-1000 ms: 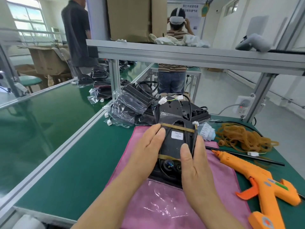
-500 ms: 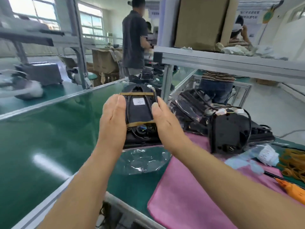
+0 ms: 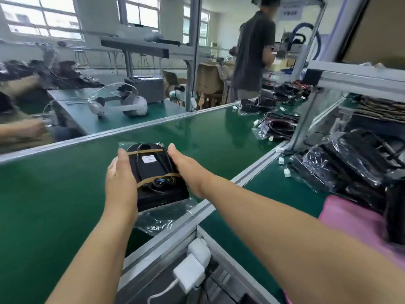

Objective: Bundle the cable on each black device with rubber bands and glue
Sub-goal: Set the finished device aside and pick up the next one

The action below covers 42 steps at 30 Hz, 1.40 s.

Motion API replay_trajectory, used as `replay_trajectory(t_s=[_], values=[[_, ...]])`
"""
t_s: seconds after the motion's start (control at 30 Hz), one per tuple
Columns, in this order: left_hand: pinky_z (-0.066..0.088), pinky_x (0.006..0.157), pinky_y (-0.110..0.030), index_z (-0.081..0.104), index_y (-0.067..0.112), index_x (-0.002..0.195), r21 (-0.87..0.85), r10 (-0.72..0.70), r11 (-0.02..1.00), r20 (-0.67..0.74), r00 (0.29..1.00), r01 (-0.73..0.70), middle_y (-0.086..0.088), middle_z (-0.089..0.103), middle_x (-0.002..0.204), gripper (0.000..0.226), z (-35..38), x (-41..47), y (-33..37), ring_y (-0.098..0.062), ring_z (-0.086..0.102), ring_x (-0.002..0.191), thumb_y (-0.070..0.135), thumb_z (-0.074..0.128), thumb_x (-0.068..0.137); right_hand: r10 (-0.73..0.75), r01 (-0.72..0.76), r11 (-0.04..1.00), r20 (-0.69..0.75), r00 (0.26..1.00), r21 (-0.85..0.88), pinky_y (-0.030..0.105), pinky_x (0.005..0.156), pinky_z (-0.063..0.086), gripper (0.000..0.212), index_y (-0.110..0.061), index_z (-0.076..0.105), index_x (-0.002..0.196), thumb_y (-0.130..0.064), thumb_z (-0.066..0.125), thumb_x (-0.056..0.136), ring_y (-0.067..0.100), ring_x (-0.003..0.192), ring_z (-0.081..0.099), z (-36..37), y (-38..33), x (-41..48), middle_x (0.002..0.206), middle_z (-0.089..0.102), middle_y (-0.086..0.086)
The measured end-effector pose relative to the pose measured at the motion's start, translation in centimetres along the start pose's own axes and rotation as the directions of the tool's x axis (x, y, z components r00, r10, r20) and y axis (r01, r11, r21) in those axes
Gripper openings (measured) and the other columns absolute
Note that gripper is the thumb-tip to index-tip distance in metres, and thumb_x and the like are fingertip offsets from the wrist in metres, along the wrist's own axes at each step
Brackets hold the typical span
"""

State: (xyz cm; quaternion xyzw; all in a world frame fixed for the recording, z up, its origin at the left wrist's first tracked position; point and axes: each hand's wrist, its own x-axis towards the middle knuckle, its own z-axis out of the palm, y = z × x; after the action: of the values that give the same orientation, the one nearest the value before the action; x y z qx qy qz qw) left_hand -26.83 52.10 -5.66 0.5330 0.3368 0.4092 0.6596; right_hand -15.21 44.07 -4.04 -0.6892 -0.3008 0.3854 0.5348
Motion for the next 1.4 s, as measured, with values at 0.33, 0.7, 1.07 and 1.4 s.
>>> replay_trajectory(t_s=[0.33,0.7,1.07,1.4], values=[[0.039,0.110,-0.053,0.054,0.015,0.136,-0.057,-0.062,0.997,-0.206,0.977,0.051,-0.008,0.055,0.140,0.095,-4.2,2.1,-3.8,-0.030,0.052,0.130,0.079,0.033,0.070,0.039,-0.045,0.984,-0.033,0.999,-0.175,0.033,0.107,0.037,0.069,-0.005,0.041,0.146,-0.057,0.030,0.102,0.030,0.137,0.042,5.1,0.5,2.6,0.150,0.044,0.015],[0.024,0.116,-0.045,0.038,0.008,0.145,0.410,0.100,0.912,-0.285,0.953,0.028,-0.006,0.022,0.161,0.059,-3.1,1.9,-6.2,-0.027,0.028,0.144,0.048,0.023,0.103,0.052,-0.054,0.948,-0.013,0.999,-0.313,0.032,0.116,0.014,0.053,-0.020,0.020,0.156,-0.039,0.022,0.106,0.025,0.150,0.016,5.6,3.0,4.0,0.164,0.014,0.006],[0.013,0.121,-0.047,0.020,0.008,0.154,0.551,0.232,0.830,-0.197,0.953,-0.088,-0.002,0.004,0.166,0.072,-1.2,0.8,-2.2,-0.022,0.011,0.151,0.054,0.027,0.100,-0.143,0.080,0.969,-0.270,0.952,-0.232,0.039,0.114,0.024,0.068,-0.028,0.012,0.157,-0.057,0.032,0.099,0.023,0.143,0.032,1.3,2.4,1.7,0.158,0.032,0.000],[0.010,0.123,-0.037,0.028,0.009,0.153,0.378,0.380,0.812,0.235,0.895,-0.444,-0.004,0.015,0.164,0.061,14.0,-5.0,1.5,-0.015,0.013,0.150,0.045,0.028,0.105,-0.331,0.194,0.941,-0.632,0.700,-0.278,0.036,0.101,0.036,0.050,0.002,0.052,0.127,-0.037,0.030,0.105,0.030,0.126,0.048,-9.6,-0.7,-7.0,0.135,0.055,0.016]])
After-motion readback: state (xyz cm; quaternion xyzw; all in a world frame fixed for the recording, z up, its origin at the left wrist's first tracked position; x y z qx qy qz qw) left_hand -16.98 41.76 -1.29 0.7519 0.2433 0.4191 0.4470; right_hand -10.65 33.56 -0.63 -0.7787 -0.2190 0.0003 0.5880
